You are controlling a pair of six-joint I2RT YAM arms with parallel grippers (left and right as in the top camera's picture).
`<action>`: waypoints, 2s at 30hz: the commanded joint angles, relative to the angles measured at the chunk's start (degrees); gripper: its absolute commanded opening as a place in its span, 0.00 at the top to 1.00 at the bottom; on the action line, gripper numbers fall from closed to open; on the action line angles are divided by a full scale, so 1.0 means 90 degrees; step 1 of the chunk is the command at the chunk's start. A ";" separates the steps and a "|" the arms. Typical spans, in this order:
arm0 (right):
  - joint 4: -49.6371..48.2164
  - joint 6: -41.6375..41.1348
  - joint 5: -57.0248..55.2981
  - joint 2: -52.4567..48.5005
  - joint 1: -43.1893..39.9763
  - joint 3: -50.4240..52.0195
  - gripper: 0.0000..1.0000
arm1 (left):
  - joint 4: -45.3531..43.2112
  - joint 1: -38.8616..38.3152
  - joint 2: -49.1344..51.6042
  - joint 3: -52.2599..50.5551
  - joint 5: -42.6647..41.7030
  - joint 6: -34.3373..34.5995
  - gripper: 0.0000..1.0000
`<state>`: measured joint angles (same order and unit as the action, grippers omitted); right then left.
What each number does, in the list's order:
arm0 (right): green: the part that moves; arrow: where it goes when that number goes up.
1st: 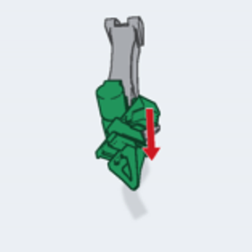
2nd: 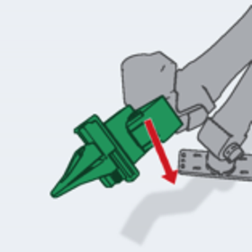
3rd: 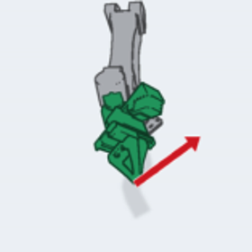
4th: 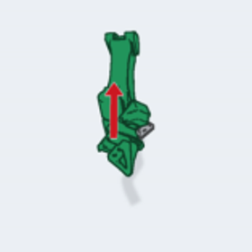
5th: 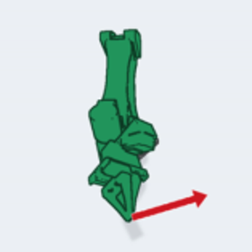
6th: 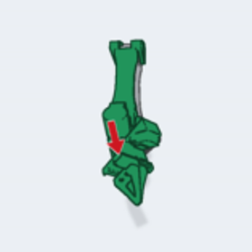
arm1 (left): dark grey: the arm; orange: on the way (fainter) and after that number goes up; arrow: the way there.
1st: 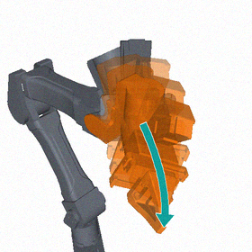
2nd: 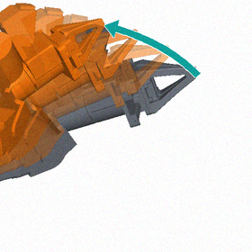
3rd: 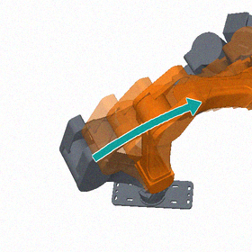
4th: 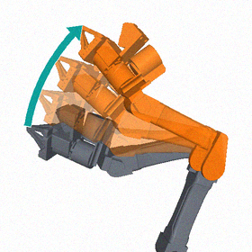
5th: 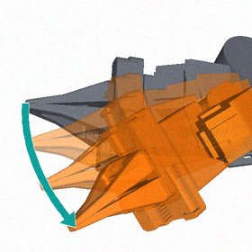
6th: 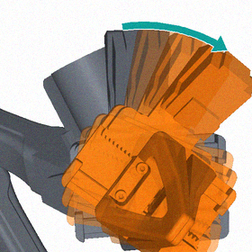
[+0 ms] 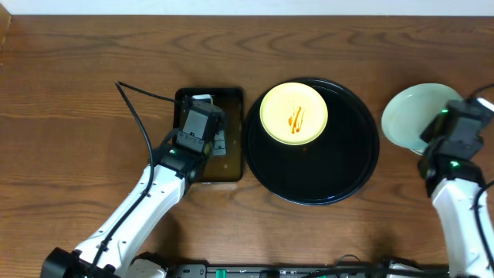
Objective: Clean dirty plates on tray and stack at the side
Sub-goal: 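Lift the second pale blue plate and stack it on the first, then move right gripper to the yellow plate rim and grip it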
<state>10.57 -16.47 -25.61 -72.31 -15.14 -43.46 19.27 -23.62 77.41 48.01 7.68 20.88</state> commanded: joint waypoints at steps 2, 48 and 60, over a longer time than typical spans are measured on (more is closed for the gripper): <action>-0.0328 -0.0449 0.0911 -0.0537 -0.0741 -0.0117 0.99 | 0.0000 0.0027 -0.0027 -0.0095 0.0056 -0.0080 0.92; 0.1894 0.0646 0.4257 -0.3706 0.2681 -0.3283 0.41 | 0.0000 0.0027 -0.0027 -0.0095 0.0056 -0.0080 0.92; 0.2812 0.0648 0.3973 -0.4449 0.2691 -0.3728 0.49 | -0.0002 0.0027 -0.0027 -0.0095 0.0056 -0.0080 0.92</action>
<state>35.11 -10.44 9.63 -108.81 8.34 -77.06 19.29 -23.62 77.41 48.01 7.68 20.91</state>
